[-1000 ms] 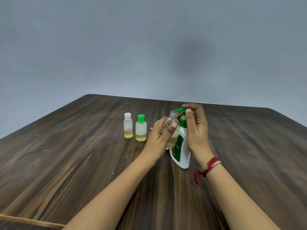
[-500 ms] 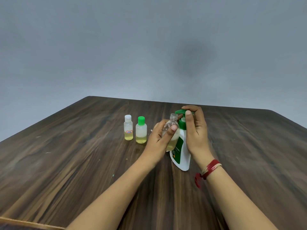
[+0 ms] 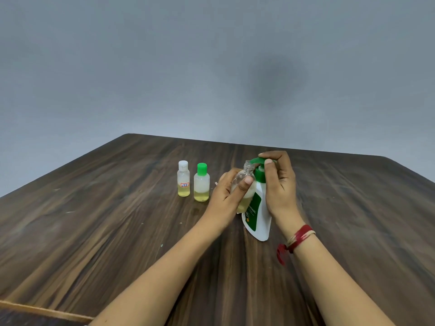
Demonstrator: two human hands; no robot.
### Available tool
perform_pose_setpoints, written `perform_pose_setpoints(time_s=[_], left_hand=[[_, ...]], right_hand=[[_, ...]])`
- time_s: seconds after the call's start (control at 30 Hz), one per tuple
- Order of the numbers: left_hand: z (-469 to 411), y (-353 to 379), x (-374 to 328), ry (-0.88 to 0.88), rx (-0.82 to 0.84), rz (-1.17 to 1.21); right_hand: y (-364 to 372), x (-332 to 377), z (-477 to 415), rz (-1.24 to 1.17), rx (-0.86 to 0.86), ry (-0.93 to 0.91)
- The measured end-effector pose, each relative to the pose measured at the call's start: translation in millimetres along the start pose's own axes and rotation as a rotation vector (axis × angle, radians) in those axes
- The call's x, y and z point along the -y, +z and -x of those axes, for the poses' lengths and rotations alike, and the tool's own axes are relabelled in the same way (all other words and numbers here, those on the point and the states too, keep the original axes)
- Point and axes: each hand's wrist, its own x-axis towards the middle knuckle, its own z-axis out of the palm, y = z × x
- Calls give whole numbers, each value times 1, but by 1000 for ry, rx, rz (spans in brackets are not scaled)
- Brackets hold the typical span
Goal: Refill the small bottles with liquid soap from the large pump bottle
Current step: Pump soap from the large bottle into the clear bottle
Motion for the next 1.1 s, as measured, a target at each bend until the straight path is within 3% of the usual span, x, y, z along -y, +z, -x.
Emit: perform_pose_setpoints(time_s=[1.1], left_hand=[[2, 2, -2, -23, -20, 37]], right_hand=[[1, -3, 1, -36, -10, -16]])
